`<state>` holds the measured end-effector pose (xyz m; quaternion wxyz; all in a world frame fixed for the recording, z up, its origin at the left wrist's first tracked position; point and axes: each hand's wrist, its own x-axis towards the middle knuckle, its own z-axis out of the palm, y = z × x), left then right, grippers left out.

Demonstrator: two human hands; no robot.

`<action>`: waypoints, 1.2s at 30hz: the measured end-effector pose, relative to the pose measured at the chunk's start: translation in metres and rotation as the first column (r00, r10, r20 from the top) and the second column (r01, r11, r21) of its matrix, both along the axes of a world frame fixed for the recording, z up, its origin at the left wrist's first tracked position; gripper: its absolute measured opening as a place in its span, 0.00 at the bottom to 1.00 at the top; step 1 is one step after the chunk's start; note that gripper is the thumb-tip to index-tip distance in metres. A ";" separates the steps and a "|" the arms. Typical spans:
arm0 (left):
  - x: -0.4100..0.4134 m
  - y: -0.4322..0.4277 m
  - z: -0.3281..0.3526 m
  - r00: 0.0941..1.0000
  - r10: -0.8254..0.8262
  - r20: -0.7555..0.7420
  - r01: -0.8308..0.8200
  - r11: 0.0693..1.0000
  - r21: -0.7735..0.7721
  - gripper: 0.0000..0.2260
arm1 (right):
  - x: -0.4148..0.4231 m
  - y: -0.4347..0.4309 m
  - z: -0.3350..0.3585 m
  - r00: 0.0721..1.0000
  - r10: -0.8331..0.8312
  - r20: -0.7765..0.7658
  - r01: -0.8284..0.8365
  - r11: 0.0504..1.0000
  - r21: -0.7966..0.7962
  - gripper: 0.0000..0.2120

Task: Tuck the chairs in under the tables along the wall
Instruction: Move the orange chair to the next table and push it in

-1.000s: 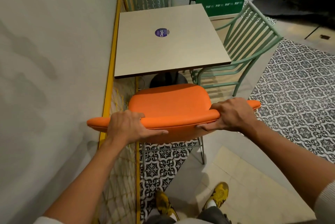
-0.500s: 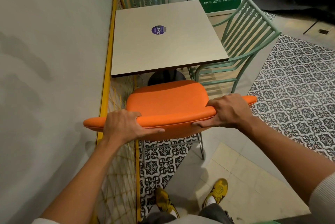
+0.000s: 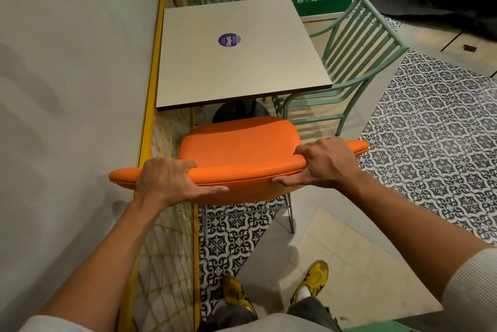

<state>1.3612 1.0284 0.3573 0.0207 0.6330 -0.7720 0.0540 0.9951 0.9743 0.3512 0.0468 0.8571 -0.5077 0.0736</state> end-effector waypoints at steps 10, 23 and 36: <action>0.010 -0.012 0.004 0.998 0.039 -0.050 -0.040 0.999 -0.018 0.37 | 0.013 -0.002 0.001 1.000 -0.003 0.015 0.003 0.999 -0.040 0.41; 0.008 -0.012 0.000 0.997 0.066 -0.049 -0.067 0.998 -0.012 0.40 | 0.006 -0.009 -0.002 0.999 0.046 -0.004 -0.046 0.999 -0.009 0.42; -0.017 0.003 0.010 0.997 0.023 -0.075 -0.019 0.998 0.054 0.50 | 0.002 -0.003 -0.011 0.991 0.126 0.036 -0.127 0.991 0.047 0.51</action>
